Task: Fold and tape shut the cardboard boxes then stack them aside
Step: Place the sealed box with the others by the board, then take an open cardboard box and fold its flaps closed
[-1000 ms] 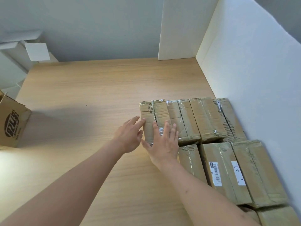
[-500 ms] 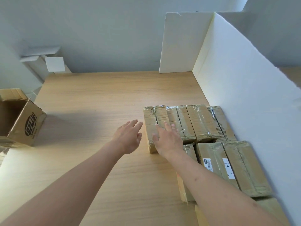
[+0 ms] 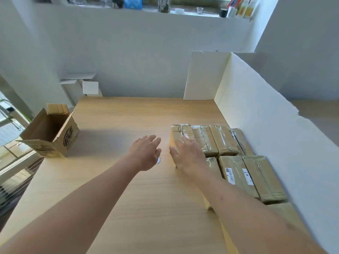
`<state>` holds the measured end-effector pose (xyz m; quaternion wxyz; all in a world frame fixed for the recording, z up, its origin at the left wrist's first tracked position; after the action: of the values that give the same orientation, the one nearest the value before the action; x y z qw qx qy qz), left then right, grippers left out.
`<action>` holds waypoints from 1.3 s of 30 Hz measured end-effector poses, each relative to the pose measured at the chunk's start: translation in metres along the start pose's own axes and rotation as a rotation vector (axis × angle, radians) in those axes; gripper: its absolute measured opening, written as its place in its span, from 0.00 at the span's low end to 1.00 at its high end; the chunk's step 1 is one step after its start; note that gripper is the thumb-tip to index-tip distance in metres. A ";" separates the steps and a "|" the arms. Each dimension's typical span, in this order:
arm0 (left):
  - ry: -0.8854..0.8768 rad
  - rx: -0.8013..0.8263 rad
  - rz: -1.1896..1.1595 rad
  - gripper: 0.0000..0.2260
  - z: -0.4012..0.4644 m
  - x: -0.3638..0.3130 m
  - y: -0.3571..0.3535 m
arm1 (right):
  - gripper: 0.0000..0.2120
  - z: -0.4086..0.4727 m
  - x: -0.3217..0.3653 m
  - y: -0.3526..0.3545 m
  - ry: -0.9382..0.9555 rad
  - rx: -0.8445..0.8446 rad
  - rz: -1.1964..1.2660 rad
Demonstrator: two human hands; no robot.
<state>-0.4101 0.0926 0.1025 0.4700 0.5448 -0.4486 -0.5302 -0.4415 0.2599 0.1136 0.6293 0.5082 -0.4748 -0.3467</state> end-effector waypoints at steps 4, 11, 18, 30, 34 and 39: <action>-0.002 -0.059 0.000 0.23 -0.025 -0.004 0.025 | 0.23 -0.023 0.015 0.023 0.032 -0.036 -0.008; 0.044 -0.147 -0.008 0.23 -0.063 -0.017 0.061 | 0.23 -0.051 0.024 0.051 0.097 -0.088 0.001; 0.083 -0.176 0.023 0.23 -0.097 -0.010 0.089 | 0.23 -0.075 0.050 0.072 0.152 -0.138 0.040; 0.101 -0.291 0.034 0.22 -0.135 0.089 0.147 | 0.21 -0.065 0.174 0.072 0.218 -0.202 -0.001; 0.085 -0.293 0.039 0.23 -0.147 0.163 0.150 | 0.21 -0.058 0.251 0.047 0.212 -0.197 -0.001; 0.055 -0.239 0.033 0.23 -0.155 0.277 0.148 | 0.21 -0.044 0.359 0.000 0.197 -0.142 0.002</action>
<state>-0.2442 -0.1984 0.2048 0.5523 0.4917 -0.3779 -0.5571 -0.2885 -0.0564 0.2007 0.7077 0.4934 -0.3856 -0.3272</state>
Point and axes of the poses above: each hand's wrist, its own z-axis towards the middle knuckle, its own y-axis out of the back of the hand, x = y × z, the point moved 3 cm from there along z, towards the middle knuckle, and after that the axes turned 10 degrees about -x, right-handed, at the moved point
